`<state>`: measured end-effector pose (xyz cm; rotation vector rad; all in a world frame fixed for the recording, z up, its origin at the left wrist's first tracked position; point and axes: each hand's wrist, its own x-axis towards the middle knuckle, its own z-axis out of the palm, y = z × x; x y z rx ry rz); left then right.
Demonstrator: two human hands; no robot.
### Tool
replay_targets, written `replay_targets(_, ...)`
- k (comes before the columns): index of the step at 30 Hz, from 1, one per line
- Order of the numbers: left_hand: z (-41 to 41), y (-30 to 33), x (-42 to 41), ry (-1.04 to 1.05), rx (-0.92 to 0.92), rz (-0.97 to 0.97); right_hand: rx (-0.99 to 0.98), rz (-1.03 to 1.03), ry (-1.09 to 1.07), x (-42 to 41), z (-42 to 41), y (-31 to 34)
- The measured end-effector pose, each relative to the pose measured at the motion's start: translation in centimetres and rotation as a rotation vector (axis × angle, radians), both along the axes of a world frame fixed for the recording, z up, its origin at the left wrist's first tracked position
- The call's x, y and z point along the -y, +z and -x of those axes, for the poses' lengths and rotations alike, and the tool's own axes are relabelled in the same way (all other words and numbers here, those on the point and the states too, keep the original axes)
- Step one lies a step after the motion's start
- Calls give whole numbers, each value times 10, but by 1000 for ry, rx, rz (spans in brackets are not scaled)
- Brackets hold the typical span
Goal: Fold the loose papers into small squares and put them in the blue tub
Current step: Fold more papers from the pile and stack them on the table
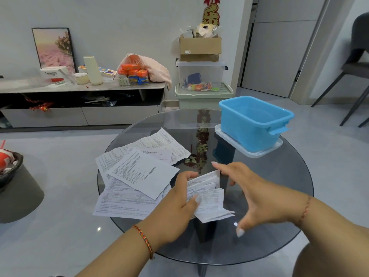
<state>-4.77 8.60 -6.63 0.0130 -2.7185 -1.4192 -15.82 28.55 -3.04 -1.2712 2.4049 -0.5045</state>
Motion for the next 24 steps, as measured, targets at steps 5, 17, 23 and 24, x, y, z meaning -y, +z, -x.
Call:
replay_targets(5,2,-1,2,-13,-19,7,-121,203,10,20,-5,-15)
replay_targets(17,3,-8,-20,303,-232,-477,-307,309,1,49,-19,-30)
replay_targets(23,8,-7,-30,367,-255,-588,-392,259,-6,55,-24,-26)
replay_targets(24,8,-5,-27,320,-216,-595,-378,244,-46,53,-23,-22)
